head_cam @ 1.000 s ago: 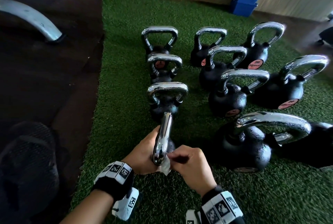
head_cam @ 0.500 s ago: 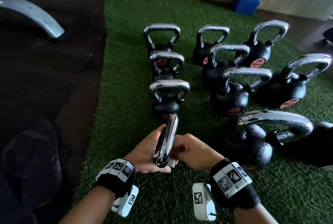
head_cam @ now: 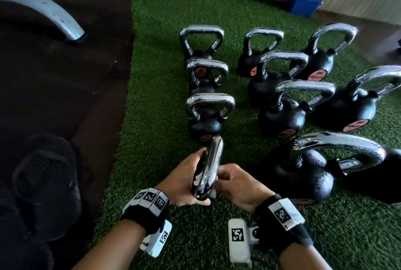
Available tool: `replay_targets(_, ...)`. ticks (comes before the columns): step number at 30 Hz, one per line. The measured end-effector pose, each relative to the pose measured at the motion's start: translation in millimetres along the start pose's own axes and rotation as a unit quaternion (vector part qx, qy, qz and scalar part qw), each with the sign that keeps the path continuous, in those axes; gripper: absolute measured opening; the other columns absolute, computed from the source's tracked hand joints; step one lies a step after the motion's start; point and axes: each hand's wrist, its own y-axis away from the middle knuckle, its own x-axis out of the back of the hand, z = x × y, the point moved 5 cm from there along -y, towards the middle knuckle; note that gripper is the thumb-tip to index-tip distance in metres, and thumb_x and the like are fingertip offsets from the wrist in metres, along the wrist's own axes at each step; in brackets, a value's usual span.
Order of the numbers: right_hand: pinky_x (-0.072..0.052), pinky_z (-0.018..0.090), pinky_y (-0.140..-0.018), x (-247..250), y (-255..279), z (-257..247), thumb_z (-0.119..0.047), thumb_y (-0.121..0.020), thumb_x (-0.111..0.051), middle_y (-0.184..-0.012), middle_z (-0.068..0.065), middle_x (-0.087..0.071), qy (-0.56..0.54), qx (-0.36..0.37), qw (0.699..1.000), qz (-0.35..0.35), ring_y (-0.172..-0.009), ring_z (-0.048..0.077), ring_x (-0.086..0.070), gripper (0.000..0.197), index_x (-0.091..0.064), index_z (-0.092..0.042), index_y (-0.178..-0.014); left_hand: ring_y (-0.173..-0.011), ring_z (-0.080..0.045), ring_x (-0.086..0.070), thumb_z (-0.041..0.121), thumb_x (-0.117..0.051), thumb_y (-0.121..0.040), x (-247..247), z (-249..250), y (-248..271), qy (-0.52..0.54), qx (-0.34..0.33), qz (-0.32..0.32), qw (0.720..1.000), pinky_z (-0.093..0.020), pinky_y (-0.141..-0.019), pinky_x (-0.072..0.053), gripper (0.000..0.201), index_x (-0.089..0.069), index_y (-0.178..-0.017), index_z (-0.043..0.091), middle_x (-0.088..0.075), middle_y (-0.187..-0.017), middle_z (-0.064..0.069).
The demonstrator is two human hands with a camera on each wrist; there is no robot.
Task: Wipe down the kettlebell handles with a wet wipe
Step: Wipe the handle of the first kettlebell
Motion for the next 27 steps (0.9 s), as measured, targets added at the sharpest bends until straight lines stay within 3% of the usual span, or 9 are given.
replay_targets(2,-0.058,0.025,-0.069,-1.5,0.0,5.6,0.001,-0.089,-0.065,-0.089,0.011,-0.076,-0.108,0.020,0.994,0.017,-0.073,0.015,-0.072,0.014,-0.073,0.002,-0.100,-0.138,-0.016,-0.049,0.043,-0.099,-0.050,-0.5,-2.2,-2.0,-0.007,0.011,0.005,1.000,-0.037,-0.116,-0.042,0.149,0.001,-0.160,0.031,-0.047,-0.152,-0.003)
replay_targets(4,-0.059,0.027,-0.069,-0.8,-0.8,12.0,-0.001,-0.086,-0.065,-0.091,0.015,-0.076,-0.172,0.038,0.984,0.035,-0.074,0.018,-0.073,0.019,-0.071,0.005,-0.104,-0.146,-0.011,-0.036,0.047,-0.099,-0.049,0.4,-2.8,-3.8,-0.033,0.010,0.013,0.999,-0.036,-0.120,-0.037,0.152,0.001,-0.161,0.028,-0.029,-0.162,0.004)
replay_targets(9,-0.059,0.028,-0.070,-1.1,2.1,18.4,0.006,-0.088,-0.062,-0.091,0.018,-0.074,-0.196,0.067,0.977,0.049,-0.075,0.021,-0.073,0.018,-0.067,0.011,-0.104,-0.148,-0.010,-0.032,0.050,-0.098,-0.047,2.7,-2.4,-3.4,-0.035,0.005,0.022,0.999,-0.037,-0.120,-0.036,0.151,-0.003,-0.161,0.027,-0.024,-0.164,0.006)
replay_targets(10,-0.059,0.028,-0.067,0.0,1.7,18.9,0.009,-0.087,-0.060,-0.088,0.019,-0.074,-0.201,0.068,0.975,0.066,-0.072,0.021,-0.072,0.018,-0.064,0.015,-0.104,-0.150,-0.010,-0.028,0.051,-0.097,-0.049,3.1,-0.2,-3.1,-0.048,-0.002,0.018,0.999,-0.037,-0.122,-0.034,0.147,-0.006,-0.161,0.023,-0.019,-0.165,0.006)
replay_targets(12,-0.060,0.030,-0.061,2.8,-1.9,20.1,0.013,-0.083,-0.057,-0.084,0.021,-0.072,-0.224,0.076,0.966,0.107,-0.067,0.023,-0.072,0.025,-0.057,0.019,-0.108,-0.151,-0.015,-0.025,0.052,-0.095,-0.053,4.9,8.6,-3.0,-0.096,-0.032,0.005,0.995,-0.039,-0.122,-0.033,0.124,-0.030,-0.154,0.019,-0.019,-0.164,0.003)
replay_targets(14,-0.062,0.033,-0.060,3.2,-4.8,20.0,0.012,-0.081,-0.058,-0.085,0.022,-0.071,-0.259,0.092,0.951,0.140,-0.067,0.025,-0.072,0.021,-0.061,0.012,-0.102,-0.149,-0.019,-0.028,0.050,-0.094,-0.056,6.6,15.8,-1.8,-0.118,-0.064,0.002,0.991,-0.041,-0.120,-0.035,0.101,-0.047,-0.141,0.022,-0.025,-0.160,0.000)
replay_targets(19,-0.062,0.032,-0.059,3.2,-3.3,19.9,0.019,-0.077,-0.060,-0.081,0.020,-0.071,-0.253,0.115,0.942,0.188,-0.066,0.024,-0.072,0.026,-0.072,-0.003,-0.082,-0.157,-0.019,-0.005,0.050,-0.092,-0.064,5.8,17.0,3.1,-0.148,-0.075,-0.006,0.986,-0.042,-0.126,-0.021,0.122,-0.020,-0.161,0.031,-0.002,-0.169,0.002)
replay_targets(23,-0.061,0.027,-0.060,13.2,-5.2,7.0,0.006,-0.058,-0.079,-0.079,0.015,-0.074,-0.183,0.162,0.928,0.282,-0.067,0.020,-0.072,0.022,-0.074,-0.010,-0.073,-0.154,-0.020,-0.016,0.045,-0.095,-0.061,8.0,21.4,5.0,-0.128,-0.097,0.012,0.987,-0.043,-0.126,-0.023,0.128,-0.019,-0.161,0.027,-0.008,-0.167,0.002)
replay_targets(27,-0.060,0.026,-0.065,23.4,-1.0,3.2,0.016,-0.070,-0.078,-0.078,0.010,-0.075,-0.077,0.183,0.912,0.360,-0.070,0.017,-0.070,0.028,-0.073,-0.011,-0.075,-0.153,-0.019,-0.019,0.044,-0.095,-0.059,7.2,20.4,6.8,-0.118,-0.108,0.015,0.987,-0.043,-0.126,-0.023,0.132,-0.015,-0.162,0.023,-0.010,-0.166,0.005)
